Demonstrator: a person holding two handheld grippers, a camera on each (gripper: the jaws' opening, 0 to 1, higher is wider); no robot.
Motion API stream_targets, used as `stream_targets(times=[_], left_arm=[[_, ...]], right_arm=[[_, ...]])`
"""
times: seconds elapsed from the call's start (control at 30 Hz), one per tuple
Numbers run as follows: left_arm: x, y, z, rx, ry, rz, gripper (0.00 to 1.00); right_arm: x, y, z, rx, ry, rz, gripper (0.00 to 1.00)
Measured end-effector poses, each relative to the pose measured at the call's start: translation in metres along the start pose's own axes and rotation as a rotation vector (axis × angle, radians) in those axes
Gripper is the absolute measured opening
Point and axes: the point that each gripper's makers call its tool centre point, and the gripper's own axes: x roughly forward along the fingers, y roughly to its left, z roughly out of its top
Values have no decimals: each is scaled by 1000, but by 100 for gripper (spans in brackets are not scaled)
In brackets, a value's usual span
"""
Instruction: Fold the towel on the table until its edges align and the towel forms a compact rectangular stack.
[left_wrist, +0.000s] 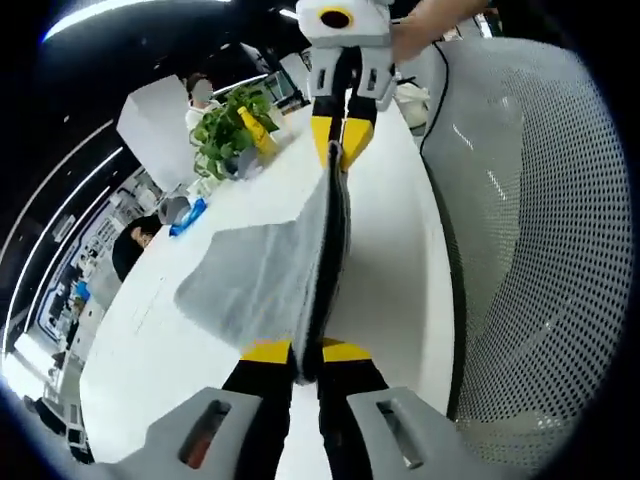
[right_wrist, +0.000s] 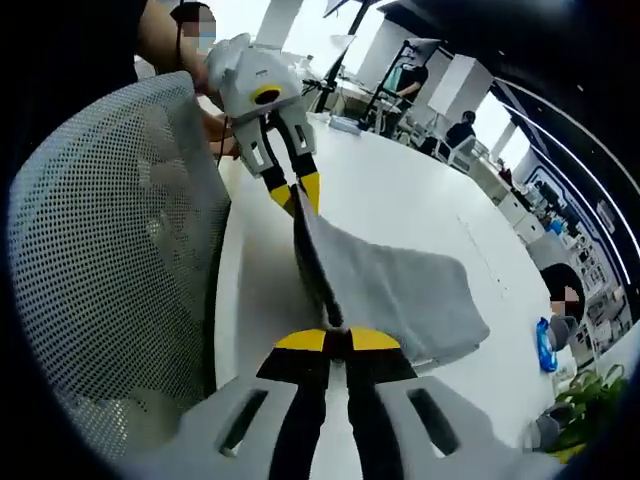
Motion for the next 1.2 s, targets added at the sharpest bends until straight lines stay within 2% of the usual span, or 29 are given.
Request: stream_targets(times=[0.1, 0.2, 0.3, 0.37, 0.4, 0.53, 0.77, 0.97, 1.2], left_arm=[[-8, 3, 10, -37, -26, -8, 6], [-16, 4, 21, -56, -45, -11, 6], [-27, -4, 34, -152, -81, -63, 6], [-34, -8, 41, -186, -103, -97, 6], [-38, -8, 44, -199, -109, -97, 6], [-52, -13, 63, -318, -185, -134, 6], [-70, -17, 85, -367, -239, -186, 5], [-77, -12, 96, -451, -277, -215, 5], [-90, -10, 116, -496, -330, -255, 5]], right_arm=[[-9, 1, 3, 86, -49, 24, 3], [-18, 3, 7, 122, -74, 47, 3], [-28, 4, 12, 165, -101, 67, 3], [-36, 5, 18, 230, -140, 85, 2], [-39, 8, 20, 265, -157, 110, 2], [-55, 7, 27, 339, -207, 134, 2], [-77, 10, 39, 392, -245, 177, 2], [-86, 7, 47, 424, -277, 184, 2], [-96, 8, 57, 456, -306, 198, 2]])
